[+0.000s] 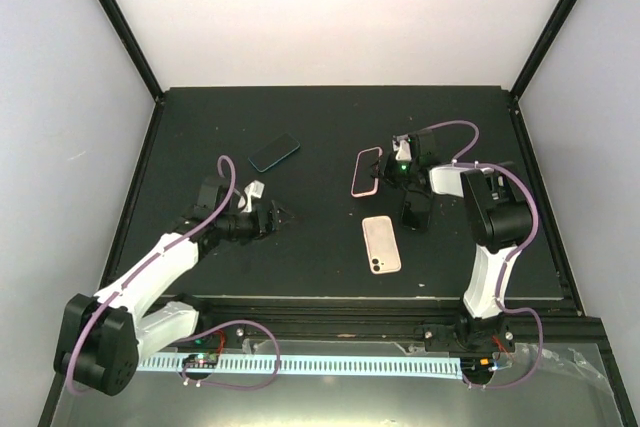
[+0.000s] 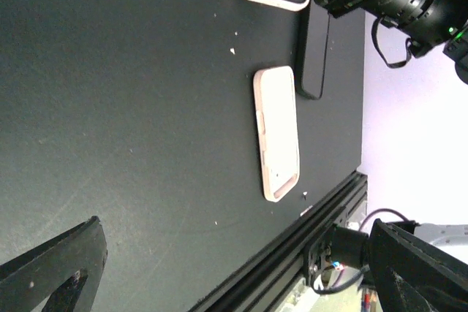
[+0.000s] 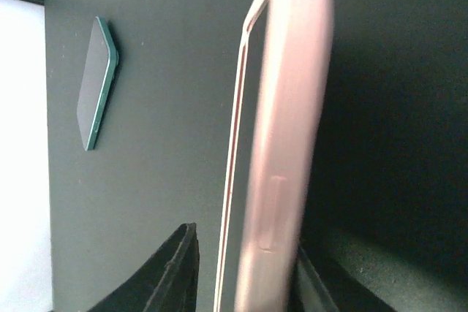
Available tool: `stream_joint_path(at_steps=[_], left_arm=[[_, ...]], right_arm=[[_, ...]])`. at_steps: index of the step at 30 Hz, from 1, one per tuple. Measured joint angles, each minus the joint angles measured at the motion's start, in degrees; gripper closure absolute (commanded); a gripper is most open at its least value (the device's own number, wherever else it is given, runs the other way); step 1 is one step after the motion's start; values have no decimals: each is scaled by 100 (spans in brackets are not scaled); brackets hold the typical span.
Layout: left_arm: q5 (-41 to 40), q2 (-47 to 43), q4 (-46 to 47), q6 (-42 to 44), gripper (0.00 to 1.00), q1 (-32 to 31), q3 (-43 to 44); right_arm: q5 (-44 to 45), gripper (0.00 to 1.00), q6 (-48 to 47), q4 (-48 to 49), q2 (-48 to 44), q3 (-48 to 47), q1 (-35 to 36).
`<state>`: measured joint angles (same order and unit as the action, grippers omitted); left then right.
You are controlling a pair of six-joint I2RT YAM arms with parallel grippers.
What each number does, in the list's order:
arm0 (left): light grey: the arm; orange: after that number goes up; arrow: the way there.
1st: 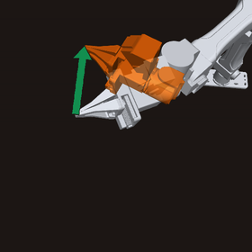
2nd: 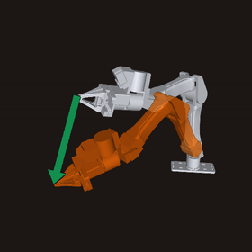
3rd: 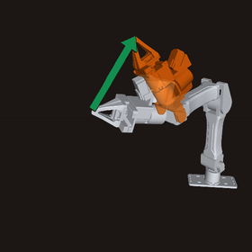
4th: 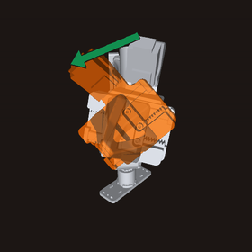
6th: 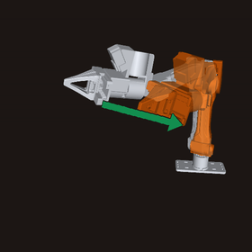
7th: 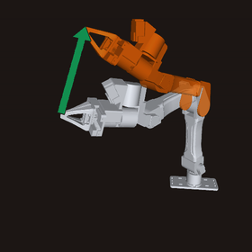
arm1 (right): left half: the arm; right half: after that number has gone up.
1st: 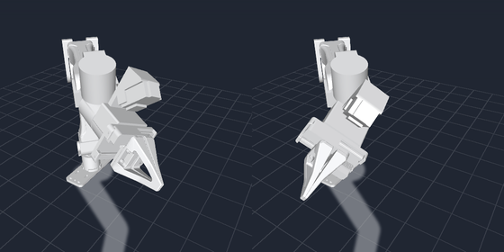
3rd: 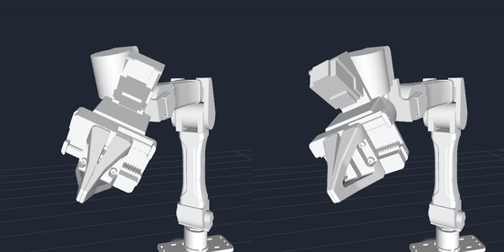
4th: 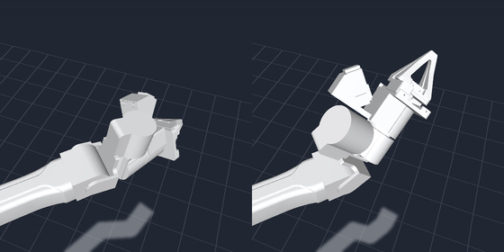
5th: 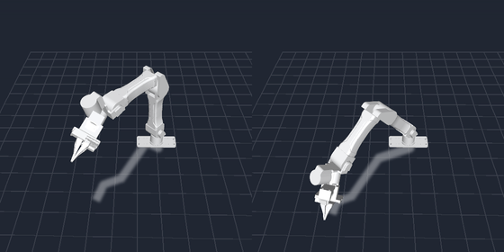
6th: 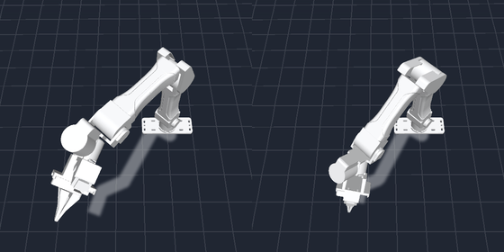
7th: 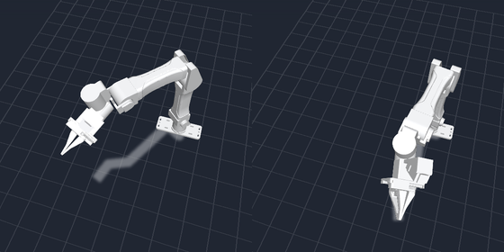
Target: Put the phone into the phone case
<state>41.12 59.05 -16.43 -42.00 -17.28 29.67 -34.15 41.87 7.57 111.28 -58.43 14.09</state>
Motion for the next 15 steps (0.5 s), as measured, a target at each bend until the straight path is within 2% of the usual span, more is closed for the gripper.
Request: stream_joint_path(at_steps=[9,15], left_arm=[[-551,540,-177,243,1,356,686],[-1255,1147,-245,343,1,741,1373]], right_arm=[[389,30,-306,-863,-243,-101,-4],[590,2,-557,-1436,-940,-90,-4]])
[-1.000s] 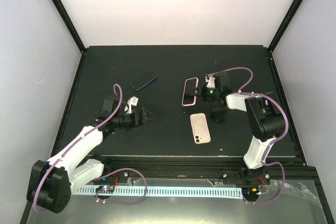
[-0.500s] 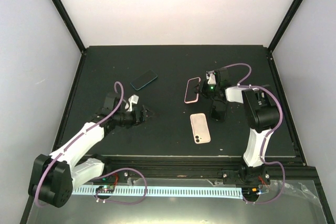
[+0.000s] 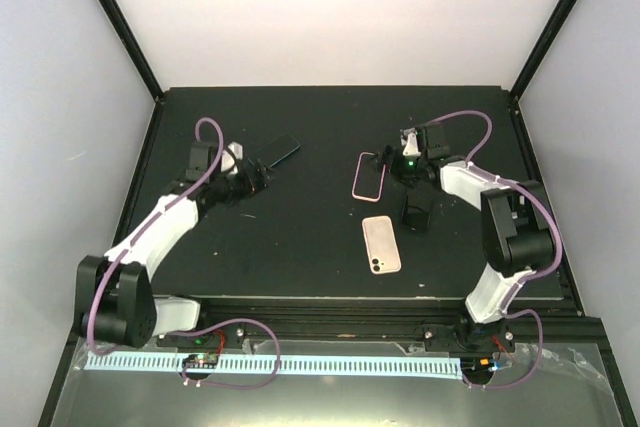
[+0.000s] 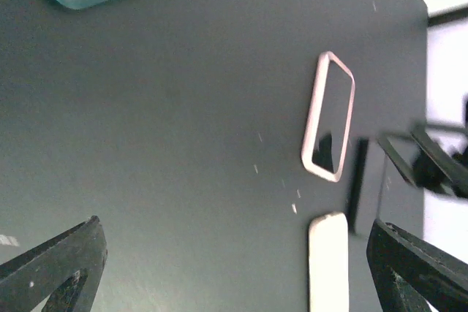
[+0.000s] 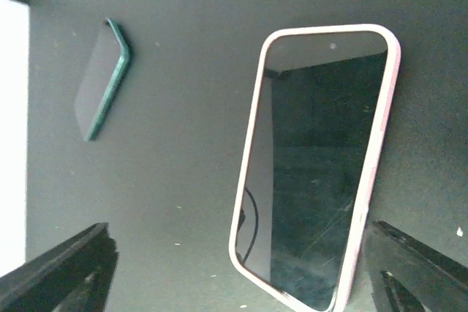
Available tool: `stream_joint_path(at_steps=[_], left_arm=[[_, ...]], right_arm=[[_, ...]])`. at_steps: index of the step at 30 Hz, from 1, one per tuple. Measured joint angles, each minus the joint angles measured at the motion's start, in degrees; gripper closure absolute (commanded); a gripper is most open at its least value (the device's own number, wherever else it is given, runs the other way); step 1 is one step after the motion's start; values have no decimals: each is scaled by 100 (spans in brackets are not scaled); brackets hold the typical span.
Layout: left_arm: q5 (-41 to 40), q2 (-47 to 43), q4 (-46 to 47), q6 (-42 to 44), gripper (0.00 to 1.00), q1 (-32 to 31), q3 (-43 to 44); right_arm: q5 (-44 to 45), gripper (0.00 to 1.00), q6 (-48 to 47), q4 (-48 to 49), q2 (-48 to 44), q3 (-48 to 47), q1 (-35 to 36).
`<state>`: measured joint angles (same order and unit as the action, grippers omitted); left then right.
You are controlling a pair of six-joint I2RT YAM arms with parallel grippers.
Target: Put the phone into the phone case
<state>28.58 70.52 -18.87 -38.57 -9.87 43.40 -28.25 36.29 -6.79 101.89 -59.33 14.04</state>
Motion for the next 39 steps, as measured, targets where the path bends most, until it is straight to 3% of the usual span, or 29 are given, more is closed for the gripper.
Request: stream_joint_path(at_steps=[11,22,39], left_arm=[[-741,2417,317,280,1,824,2004],[-138,5294,518,319,3,1207,4155],[929,6341,424,535,6,992,5556]], right_arm=[[-22,0,-44,-114,-1445,782,96],[7,0,2,-144,-2402,1401,348],[264,0,-2,-367,-2802,1698,470]])
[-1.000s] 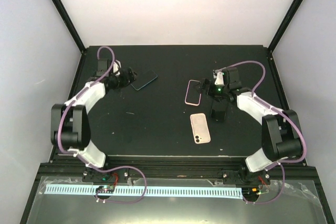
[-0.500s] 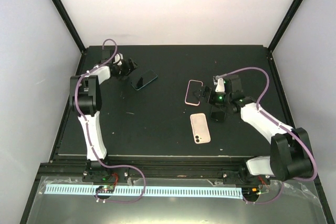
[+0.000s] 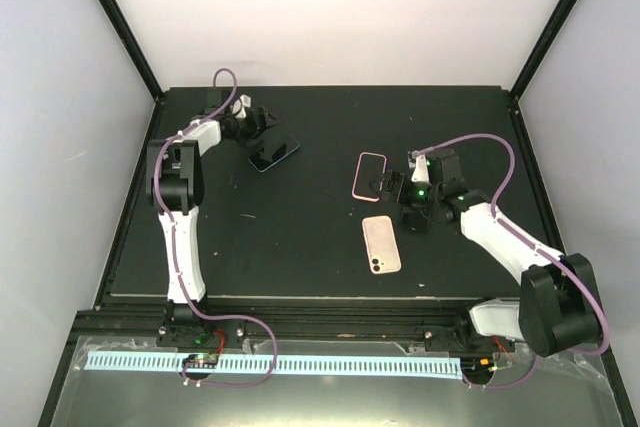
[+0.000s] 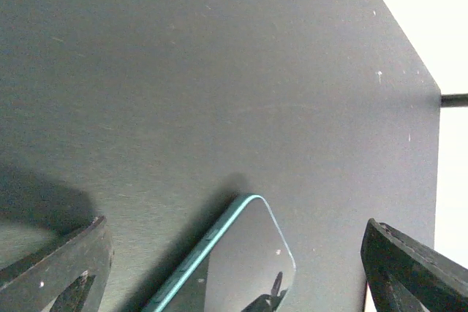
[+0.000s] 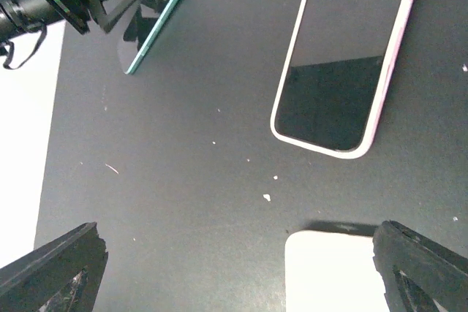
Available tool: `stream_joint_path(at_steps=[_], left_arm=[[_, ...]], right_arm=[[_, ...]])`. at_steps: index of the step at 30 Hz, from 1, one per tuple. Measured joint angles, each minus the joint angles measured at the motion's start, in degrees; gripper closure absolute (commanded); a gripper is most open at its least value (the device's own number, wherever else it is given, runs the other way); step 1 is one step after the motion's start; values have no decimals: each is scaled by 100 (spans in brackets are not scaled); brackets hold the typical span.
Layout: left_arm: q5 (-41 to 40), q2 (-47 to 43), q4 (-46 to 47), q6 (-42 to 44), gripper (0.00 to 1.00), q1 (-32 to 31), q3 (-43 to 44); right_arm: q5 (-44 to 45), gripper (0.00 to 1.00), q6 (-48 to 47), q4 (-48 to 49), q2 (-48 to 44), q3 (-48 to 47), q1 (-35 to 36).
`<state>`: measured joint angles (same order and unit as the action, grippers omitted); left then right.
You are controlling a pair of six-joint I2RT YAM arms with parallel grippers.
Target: Put the phone into the phone case
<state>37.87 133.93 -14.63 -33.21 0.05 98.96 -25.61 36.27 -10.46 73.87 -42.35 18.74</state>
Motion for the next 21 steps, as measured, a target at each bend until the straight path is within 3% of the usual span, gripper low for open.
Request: stream_joint_path(at_steps=[11,21], left_arm=[[271,46,-398,535,8,-444,101],[-90,-772,-627,911,8,-592,-1023]], right_arm=[[579,0,-37,-754,-195,376,398],[1043,5,24,-1172,-98,723,1008]])
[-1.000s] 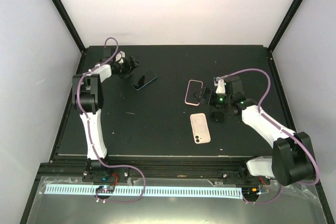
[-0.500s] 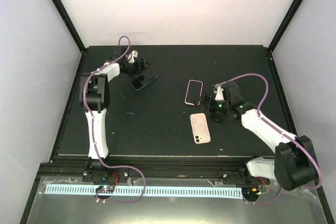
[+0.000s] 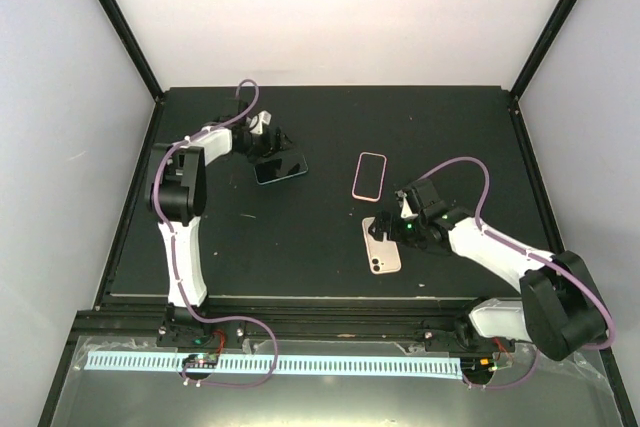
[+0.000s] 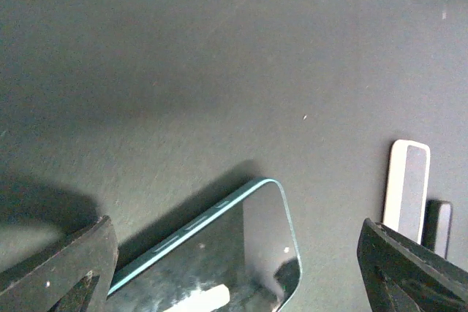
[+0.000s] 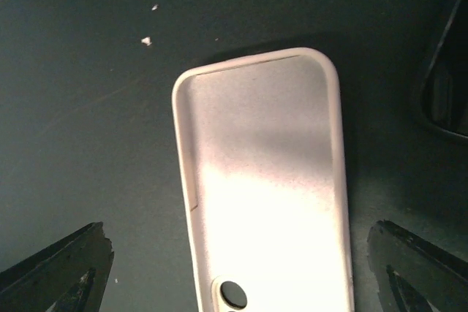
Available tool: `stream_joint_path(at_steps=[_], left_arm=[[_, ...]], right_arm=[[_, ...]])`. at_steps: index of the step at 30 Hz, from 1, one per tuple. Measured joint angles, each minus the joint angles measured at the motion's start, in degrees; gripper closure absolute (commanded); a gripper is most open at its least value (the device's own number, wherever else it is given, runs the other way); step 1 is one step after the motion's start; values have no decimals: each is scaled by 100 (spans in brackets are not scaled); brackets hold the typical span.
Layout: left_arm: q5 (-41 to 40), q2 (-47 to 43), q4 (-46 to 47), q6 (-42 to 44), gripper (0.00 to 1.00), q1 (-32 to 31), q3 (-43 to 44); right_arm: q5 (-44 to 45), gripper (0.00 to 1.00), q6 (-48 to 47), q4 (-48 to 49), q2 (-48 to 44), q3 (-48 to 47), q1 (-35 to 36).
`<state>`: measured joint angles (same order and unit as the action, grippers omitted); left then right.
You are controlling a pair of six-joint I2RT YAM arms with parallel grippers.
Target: Put the phone into the phone case
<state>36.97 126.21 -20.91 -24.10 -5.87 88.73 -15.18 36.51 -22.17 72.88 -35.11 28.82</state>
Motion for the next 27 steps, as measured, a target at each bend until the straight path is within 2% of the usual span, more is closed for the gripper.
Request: stream_joint_path(at_steps=[6,12,27], left_arm=[[-439,-369,-306,151,9,-33,-396],[-654,-739,-387,236,12,-66,-859],[-1021,-1515,-264,282,16,-544,-1926]], right_arm=[[269,6,-26,-17,46,0,4],[509,10,-83,46,485,2,4],[175,22,44,909,815,46,470]])
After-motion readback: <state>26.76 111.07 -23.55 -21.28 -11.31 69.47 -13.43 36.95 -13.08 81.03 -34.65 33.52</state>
